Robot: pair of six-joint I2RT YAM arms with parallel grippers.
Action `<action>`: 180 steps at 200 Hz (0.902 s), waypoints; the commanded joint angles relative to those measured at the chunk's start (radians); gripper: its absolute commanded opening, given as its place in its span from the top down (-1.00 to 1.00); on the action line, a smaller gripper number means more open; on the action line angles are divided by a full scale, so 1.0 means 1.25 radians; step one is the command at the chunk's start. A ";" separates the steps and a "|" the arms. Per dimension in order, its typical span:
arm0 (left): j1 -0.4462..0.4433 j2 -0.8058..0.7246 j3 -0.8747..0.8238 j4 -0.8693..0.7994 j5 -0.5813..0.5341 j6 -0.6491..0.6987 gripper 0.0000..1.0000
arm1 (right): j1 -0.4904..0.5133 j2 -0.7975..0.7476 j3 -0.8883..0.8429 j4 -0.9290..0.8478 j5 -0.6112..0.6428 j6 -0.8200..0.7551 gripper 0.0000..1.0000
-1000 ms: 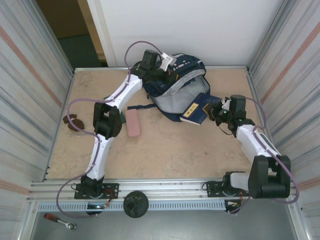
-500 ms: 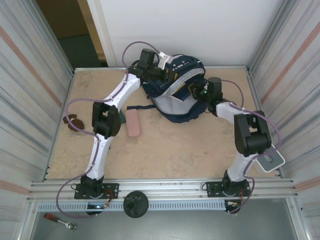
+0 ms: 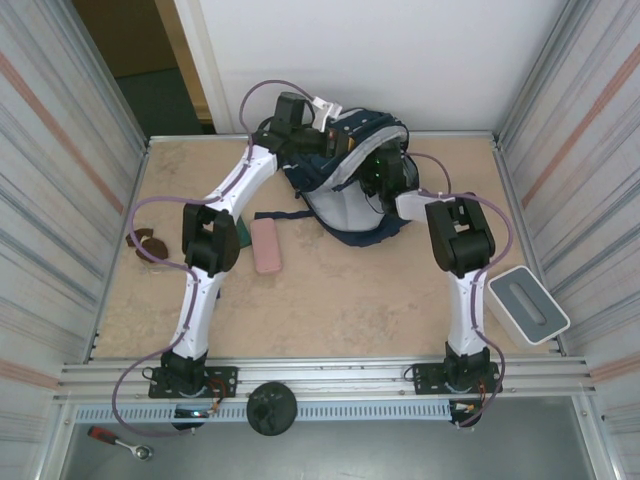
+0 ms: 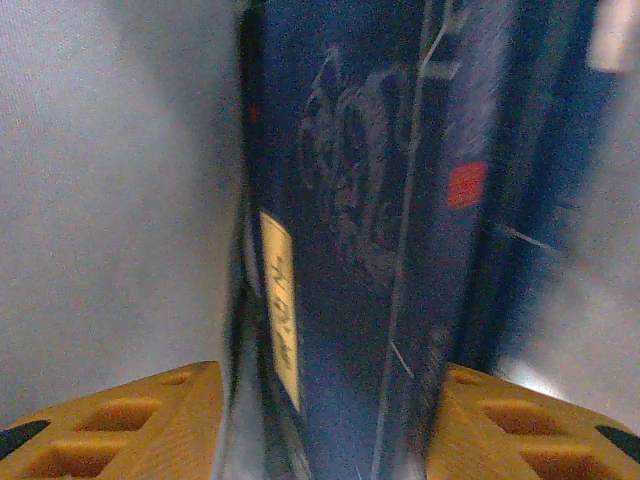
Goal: Pack books, pencil case, and school supplies into a backpack
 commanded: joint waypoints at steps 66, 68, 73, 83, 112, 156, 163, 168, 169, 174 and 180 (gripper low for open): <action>-0.020 -0.069 -0.047 0.092 0.002 -0.043 1.00 | -0.122 -0.567 -0.424 -0.272 -0.102 -0.291 -0.13; -0.022 -0.071 -0.051 0.090 -0.002 -0.041 1.00 | -0.123 -0.576 -0.431 -0.285 -0.096 -0.296 -0.13; -0.028 -0.076 -0.061 0.087 -0.011 -0.035 1.00 | -0.129 -0.599 -0.452 -0.309 -0.086 -0.307 -0.13; -0.042 -0.090 -0.083 0.081 -0.038 -0.027 1.00 | -0.142 -0.623 -0.491 -0.328 -0.083 -0.315 -0.12; -0.084 -0.130 -0.149 0.075 -0.107 -0.027 1.00 | -0.174 -0.613 -0.549 -0.329 -0.072 -0.314 -0.04; -0.173 -0.212 -0.312 0.125 -0.249 -0.091 1.00 | -0.258 -0.492 -0.519 -0.270 -0.169 -0.360 0.28; -0.186 -0.224 -0.342 0.148 -0.266 -0.111 1.00 | -0.271 -0.469 -0.498 -0.278 -0.180 -0.375 0.34; -0.195 -0.242 -0.360 0.166 -0.283 -0.127 1.00 | -0.280 -0.452 -0.481 -0.285 -0.182 -0.387 0.37; -0.198 -0.244 -0.364 0.169 -0.287 -0.131 1.00 | -0.283 -0.449 -0.478 -0.288 -0.183 -0.388 0.38; -0.208 -0.250 -0.379 0.180 -0.307 -0.147 1.00 | -0.296 -0.434 -0.458 -0.302 -0.187 -0.398 0.40; -0.220 -0.254 -0.391 0.191 -0.332 -0.164 1.00 | -0.314 -0.413 -0.439 -0.313 -0.198 -0.409 0.42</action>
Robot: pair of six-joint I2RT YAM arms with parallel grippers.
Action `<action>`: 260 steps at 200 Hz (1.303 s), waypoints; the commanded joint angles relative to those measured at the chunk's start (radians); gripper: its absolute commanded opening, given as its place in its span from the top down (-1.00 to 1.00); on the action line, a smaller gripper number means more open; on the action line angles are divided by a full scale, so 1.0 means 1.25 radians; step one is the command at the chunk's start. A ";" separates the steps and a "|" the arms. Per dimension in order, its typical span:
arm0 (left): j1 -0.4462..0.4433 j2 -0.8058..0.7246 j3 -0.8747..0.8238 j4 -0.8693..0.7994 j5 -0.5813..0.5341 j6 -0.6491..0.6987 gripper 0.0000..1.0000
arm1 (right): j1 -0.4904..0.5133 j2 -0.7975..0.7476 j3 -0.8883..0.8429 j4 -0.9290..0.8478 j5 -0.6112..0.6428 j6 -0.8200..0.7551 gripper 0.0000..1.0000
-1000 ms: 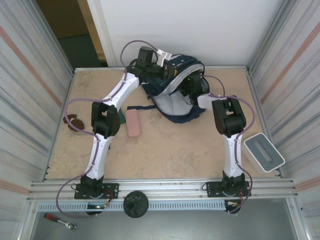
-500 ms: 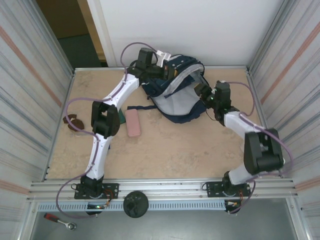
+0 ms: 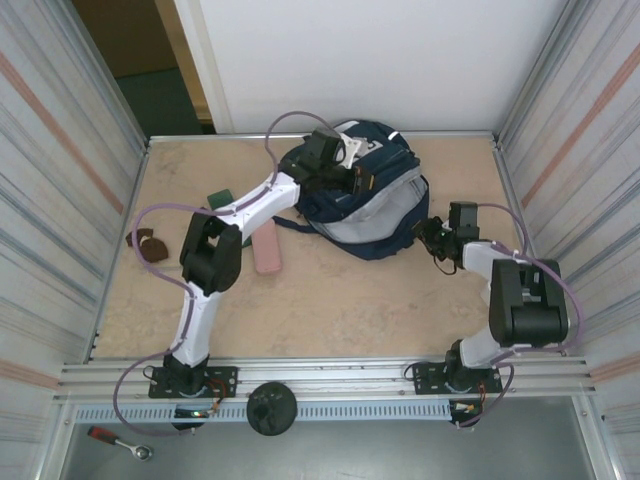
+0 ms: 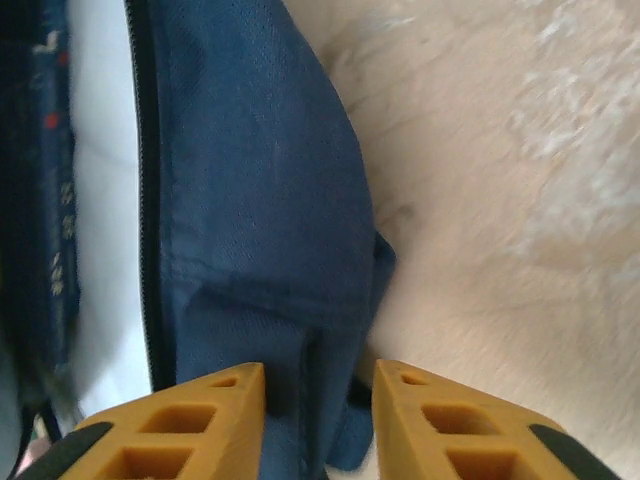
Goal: Pack books, pencil case, and school supplies into a backpack
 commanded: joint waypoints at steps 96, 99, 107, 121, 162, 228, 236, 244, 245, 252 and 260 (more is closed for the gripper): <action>-0.108 -0.035 0.105 -0.072 -0.241 0.096 -0.04 | -0.170 -0.120 0.191 -0.291 0.044 -0.229 0.12; -0.107 -0.065 0.070 -0.062 -0.252 0.113 -0.07 | -0.168 -0.136 0.179 -0.292 0.044 -0.231 0.11; -0.105 -0.130 -0.031 -0.029 -0.278 0.161 -0.14 | -0.164 -0.178 0.149 -0.296 0.042 -0.231 0.08; -0.098 -0.236 -0.214 0.039 -0.319 0.252 -0.23 | -0.137 -0.244 0.099 -0.305 0.036 -0.229 0.01; -0.046 -0.430 -0.541 0.085 -0.424 0.545 -0.39 | -0.003 -0.318 0.018 -0.327 0.027 -0.203 -0.11; 0.000 -0.493 -0.754 0.164 -0.425 0.957 -0.36 | 0.023 -0.116 0.042 -0.252 0.058 -0.192 0.34; 0.005 -0.486 -0.751 0.153 -0.425 0.982 -0.36 | 0.022 -0.088 0.062 -0.251 0.067 -0.196 0.38; 0.009 -0.478 -0.746 0.141 -0.421 1.004 -0.36 | 0.019 -0.063 0.081 -0.247 0.078 -0.202 0.42; 0.009 -0.478 -0.745 0.141 -0.421 1.007 -0.36 | 0.017 -0.059 0.083 -0.247 0.079 -0.203 0.42; 0.011 -0.470 -0.744 0.140 -0.420 1.030 -0.36 | 0.012 -0.037 0.099 -0.247 0.086 -0.209 0.44; 0.012 -0.462 -0.742 0.139 -0.414 1.058 -0.35 | 0.007 -0.013 0.118 -0.247 0.089 -0.216 0.48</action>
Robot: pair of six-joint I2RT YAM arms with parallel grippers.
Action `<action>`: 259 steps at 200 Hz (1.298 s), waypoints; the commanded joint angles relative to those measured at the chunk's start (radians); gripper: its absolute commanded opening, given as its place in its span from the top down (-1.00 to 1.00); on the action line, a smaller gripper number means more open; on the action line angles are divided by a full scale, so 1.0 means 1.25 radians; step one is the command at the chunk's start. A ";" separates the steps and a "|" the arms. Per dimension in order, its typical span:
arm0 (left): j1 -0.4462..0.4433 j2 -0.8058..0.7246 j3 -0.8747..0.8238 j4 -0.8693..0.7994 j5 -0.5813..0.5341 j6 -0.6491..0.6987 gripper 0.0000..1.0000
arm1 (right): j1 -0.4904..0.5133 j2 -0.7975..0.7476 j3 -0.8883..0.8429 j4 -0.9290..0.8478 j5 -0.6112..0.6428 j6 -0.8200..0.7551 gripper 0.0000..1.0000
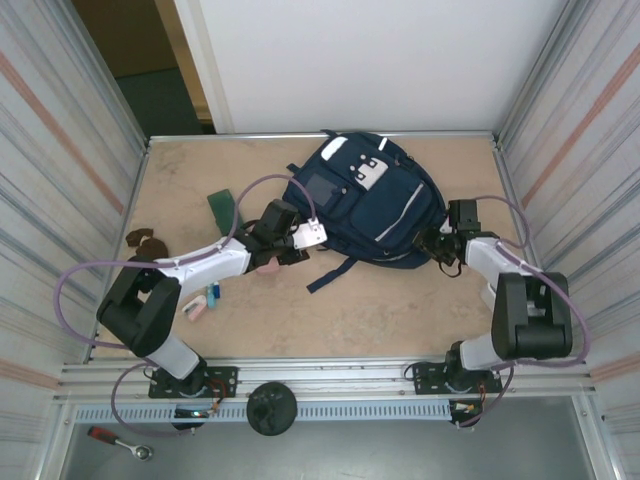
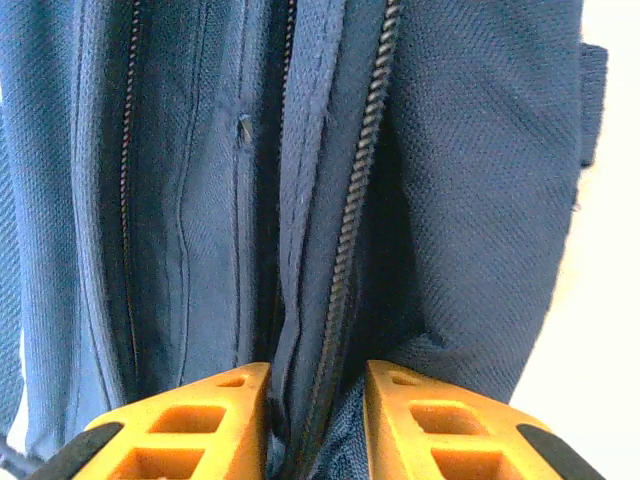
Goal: Pack books, pencil case, and school supplies into a backpack
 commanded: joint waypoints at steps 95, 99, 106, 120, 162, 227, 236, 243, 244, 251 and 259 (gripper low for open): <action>0.012 0.227 0.202 -0.012 0.103 0.364 -0.29 | -0.035 0.183 0.176 -0.003 0.048 -0.074 0.45; 0.012 0.239 0.213 -0.021 0.106 0.368 -0.26 | -0.035 0.184 0.175 -0.002 0.044 -0.075 0.44; 0.012 0.254 0.229 -0.044 0.113 0.372 -0.22 | -0.036 0.183 0.174 -0.001 0.040 -0.075 0.44; 0.013 0.278 0.244 -0.062 0.126 0.374 -0.11 | -0.037 0.184 0.175 -0.002 0.037 -0.077 0.42; 0.021 0.315 0.247 -0.065 0.136 0.367 0.09 | -0.041 0.203 0.207 -0.008 0.005 -0.083 0.34; 0.023 0.278 0.198 0.004 0.161 0.269 0.77 | -0.004 0.326 0.393 -0.053 -0.015 -0.086 0.26; 0.023 0.261 0.192 0.009 0.188 0.232 0.84 | -0.002 0.343 0.431 -0.076 -0.015 -0.092 0.22; 0.023 0.250 0.192 0.009 0.203 0.197 0.87 | 0.001 0.350 0.460 -0.094 -0.011 -0.100 0.20; 0.023 0.247 0.192 0.009 0.205 0.191 0.88 | 0.001 0.351 0.464 -0.097 -0.010 -0.100 0.19; 0.023 0.236 0.195 0.007 0.218 0.158 0.90 | 0.003 0.351 0.485 -0.117 0.001 -0.107 0.17; 0.023 0.224 0.198 0.002 0.225 0.128 0.91 | 0.002 0.339 0.497 -0.132 0.015 -0.113 0.15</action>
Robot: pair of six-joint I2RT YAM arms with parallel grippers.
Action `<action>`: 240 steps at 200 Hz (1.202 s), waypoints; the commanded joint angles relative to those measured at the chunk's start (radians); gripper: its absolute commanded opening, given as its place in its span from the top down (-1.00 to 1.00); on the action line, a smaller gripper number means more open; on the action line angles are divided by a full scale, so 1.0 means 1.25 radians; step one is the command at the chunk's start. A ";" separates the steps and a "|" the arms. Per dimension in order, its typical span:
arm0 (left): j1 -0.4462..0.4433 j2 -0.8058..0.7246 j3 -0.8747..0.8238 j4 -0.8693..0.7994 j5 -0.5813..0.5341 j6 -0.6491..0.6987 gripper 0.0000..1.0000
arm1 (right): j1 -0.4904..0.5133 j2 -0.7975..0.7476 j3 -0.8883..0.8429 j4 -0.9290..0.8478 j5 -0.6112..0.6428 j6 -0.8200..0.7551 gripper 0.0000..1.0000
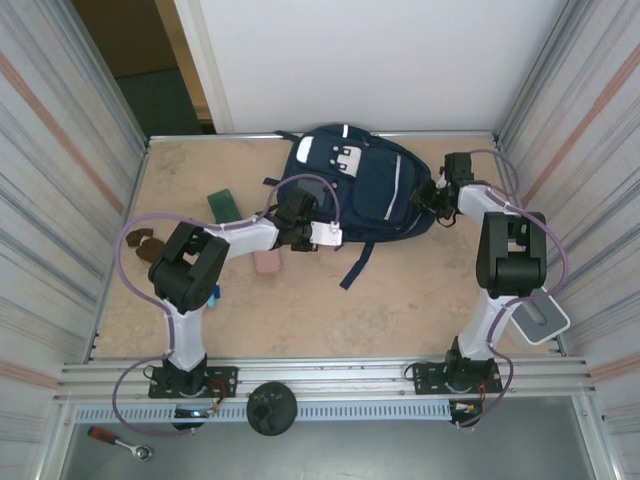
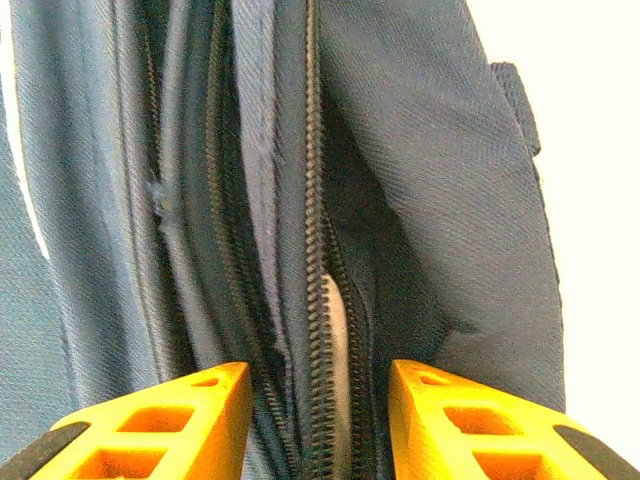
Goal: Pack books, pencil case, and school supplies into a backpack
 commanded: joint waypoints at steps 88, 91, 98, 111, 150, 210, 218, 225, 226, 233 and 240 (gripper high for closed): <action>-0.001 -0.138 -0.026 -0.028 0.091 -0.279 1.00 | 0.115 -0.384 -0.272 0.017 -0.014 -0.082 0.00; 0.000 -0.137 -0.025 -0.029 0.092 -0.280 1.00 | 0.130 -0.401 -0.293 0.032 -0.011 -0.088 -0.01; 0.000 -0.140 -0.023 -0.029 0.094 -0.285 1.00 | 0.161 -0.441 -0.338 0.065 0.001 -0.103 -0.02; 0.002 -0.147 -0.021 -0.029 0.107 -0.296 1.00 | 0.226 -0.510 -0.412 0.114 0.038 -0.140 -0.03; 0.005 -0.159 -0.016 -0.024 0.150 -0.338 1.00 | 0.380 -0.623 -0.601 0.285 0.158 -0.160 -0.07; 0.008 -0.160 -0.003 -0.028 0.167 -0.350 1.00 | 0.599 -0.468 -0.689 0.572 0.423 -0.218 -0.07; 0.009 -0.161 -0.002 -0.028 0.168 -0.351 1.00 | 0.608 -0.442 -0.697 0.616 0.423 -0.230 -0.07; 0.009 -0.163 -0.002 -0.026 0.173 -0.353 1.00 | 0.614 -0.419 -0.700 0.655 0.425 -0.239 -0.05; 0.009 -0.163 -0.003 -0.025 0.173 -0.354 1.00 | 0.615 -0.414 -0.700 0.659 0.425 -0.240 -0.05; 0.011 -0.163 -0.005 -0.020 0.179 -0.355 1.00 | 0.617 -0.387 -0.699 0.694 0.430 -0.247 -0.05; 0.012 -0.162 -0.006 -0.015 0.185 -0.357 1.00 | 0.618 -0.361 -0.698 0.724 0.434 -0.255 -0.05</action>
